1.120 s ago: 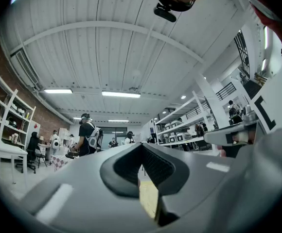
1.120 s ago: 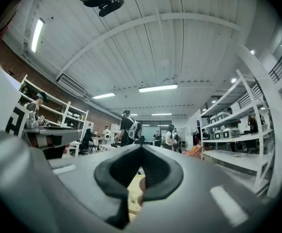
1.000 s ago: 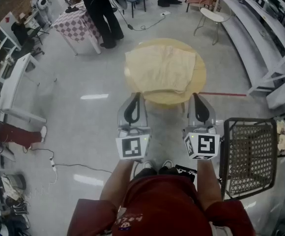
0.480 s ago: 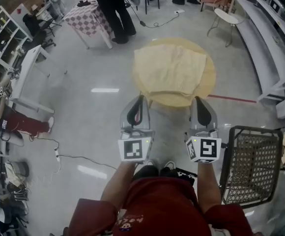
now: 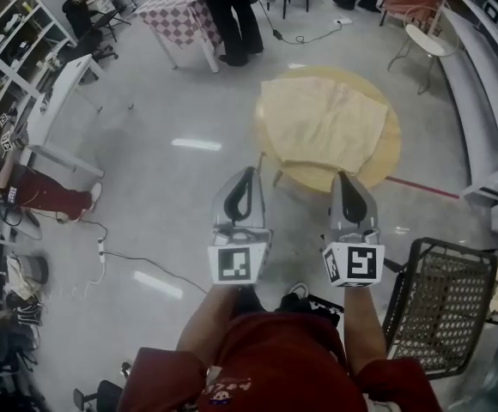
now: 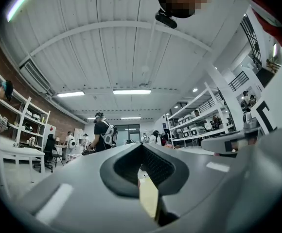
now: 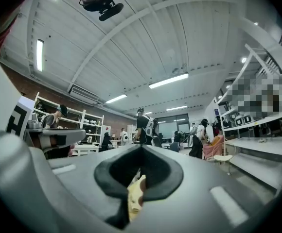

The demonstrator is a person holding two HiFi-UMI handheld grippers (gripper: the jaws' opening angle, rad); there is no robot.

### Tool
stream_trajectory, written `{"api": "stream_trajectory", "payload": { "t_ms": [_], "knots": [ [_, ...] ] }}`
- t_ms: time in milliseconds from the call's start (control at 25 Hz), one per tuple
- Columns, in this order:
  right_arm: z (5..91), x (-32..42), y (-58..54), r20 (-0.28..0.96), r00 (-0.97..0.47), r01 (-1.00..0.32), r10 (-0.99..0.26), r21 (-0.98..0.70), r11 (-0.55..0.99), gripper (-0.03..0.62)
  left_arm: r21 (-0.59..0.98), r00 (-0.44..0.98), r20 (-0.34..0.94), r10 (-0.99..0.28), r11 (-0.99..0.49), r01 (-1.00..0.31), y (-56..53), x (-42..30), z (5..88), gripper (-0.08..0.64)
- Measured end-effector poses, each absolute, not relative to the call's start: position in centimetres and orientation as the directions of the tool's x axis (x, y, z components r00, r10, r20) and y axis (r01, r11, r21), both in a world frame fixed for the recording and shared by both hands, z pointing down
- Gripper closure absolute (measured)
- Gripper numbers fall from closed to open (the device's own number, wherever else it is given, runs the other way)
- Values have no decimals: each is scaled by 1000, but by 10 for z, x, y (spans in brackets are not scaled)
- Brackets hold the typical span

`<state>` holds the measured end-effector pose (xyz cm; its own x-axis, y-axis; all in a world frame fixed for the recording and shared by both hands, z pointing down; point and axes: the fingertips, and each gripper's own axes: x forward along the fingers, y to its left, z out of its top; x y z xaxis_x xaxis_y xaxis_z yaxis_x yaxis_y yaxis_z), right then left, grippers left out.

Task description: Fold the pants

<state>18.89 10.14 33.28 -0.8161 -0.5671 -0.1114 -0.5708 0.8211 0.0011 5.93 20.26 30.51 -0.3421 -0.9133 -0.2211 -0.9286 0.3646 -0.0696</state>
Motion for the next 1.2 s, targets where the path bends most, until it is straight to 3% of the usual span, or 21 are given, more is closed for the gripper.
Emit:
{"api": "stream_trajectory", "payload": {
  "t_ms": [720, 1200],
  "knots": [
    [315, -52, 171, -106, -829, -557, -550, 61, 828, 592, -32, -333, -295, -896, 358, -933, 276, -173, 284, 554],
    [338, -110, 160, -88, -771, -635, -630, 50, 771, 592, -27, -255, -292, -922, 274, -961, 256, -253, 301, 554]
  ]
}}
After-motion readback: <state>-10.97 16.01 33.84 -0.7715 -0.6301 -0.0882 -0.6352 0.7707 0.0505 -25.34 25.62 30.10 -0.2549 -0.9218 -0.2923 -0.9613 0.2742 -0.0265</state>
